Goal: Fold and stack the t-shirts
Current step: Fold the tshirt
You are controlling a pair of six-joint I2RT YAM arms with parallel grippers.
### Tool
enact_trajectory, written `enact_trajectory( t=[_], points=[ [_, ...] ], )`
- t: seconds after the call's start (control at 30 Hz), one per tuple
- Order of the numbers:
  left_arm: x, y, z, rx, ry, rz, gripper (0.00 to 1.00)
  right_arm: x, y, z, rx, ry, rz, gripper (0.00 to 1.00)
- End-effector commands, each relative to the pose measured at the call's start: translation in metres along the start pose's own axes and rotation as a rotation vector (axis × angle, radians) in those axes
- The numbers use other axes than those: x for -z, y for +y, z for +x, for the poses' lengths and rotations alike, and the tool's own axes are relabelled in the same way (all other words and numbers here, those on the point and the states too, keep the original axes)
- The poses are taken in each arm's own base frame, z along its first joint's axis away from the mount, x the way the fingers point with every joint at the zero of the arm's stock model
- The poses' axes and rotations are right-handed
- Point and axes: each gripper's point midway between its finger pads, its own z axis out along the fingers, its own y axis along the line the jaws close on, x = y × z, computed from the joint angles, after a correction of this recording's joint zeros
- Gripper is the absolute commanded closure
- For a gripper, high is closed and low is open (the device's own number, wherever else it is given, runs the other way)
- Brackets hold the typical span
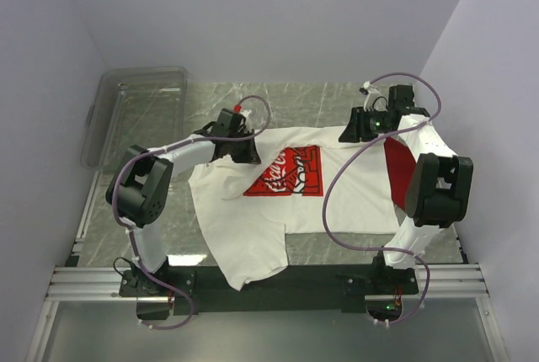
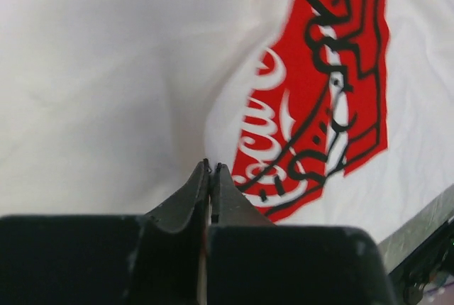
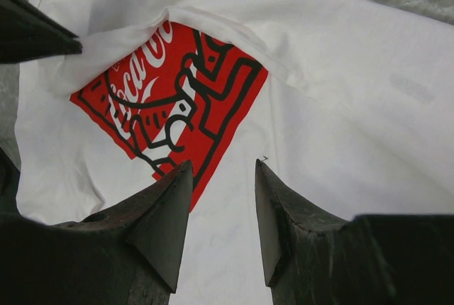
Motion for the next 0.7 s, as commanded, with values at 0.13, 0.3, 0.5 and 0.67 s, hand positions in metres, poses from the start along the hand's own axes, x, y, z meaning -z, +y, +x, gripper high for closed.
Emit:
enact_trajectory(
  t=[0.13, 0.3, 0.5, 0.67],
  points=[
    [0.014, -0.069, 0.044, -0.220, 0.143, 0.093, 0.94, 0.009, 0.002, -0.010, 0.032, -0.040, 0.004, 0.53],
    [0.015, -0.064, 0.078, -0.353, 0.204, -0.066, 0.61, 0.011, 0.001, -0.010, 0.026, -0.043, 0.004, 0.53],
    [0.088, -0.051, -0.013, -0.249, -0.291, -0.244, 0.07, 0.011, 0.000, -0.010, 0.030, -0.043, 0.007, 0.53],
    [0.091, -0.004, -0.038, 0.029, -0.308, -0.124, 0.17, 0.011, 0.000, -0.011, 0.035, -0.045, 0.011, 0.53]
  ],
)
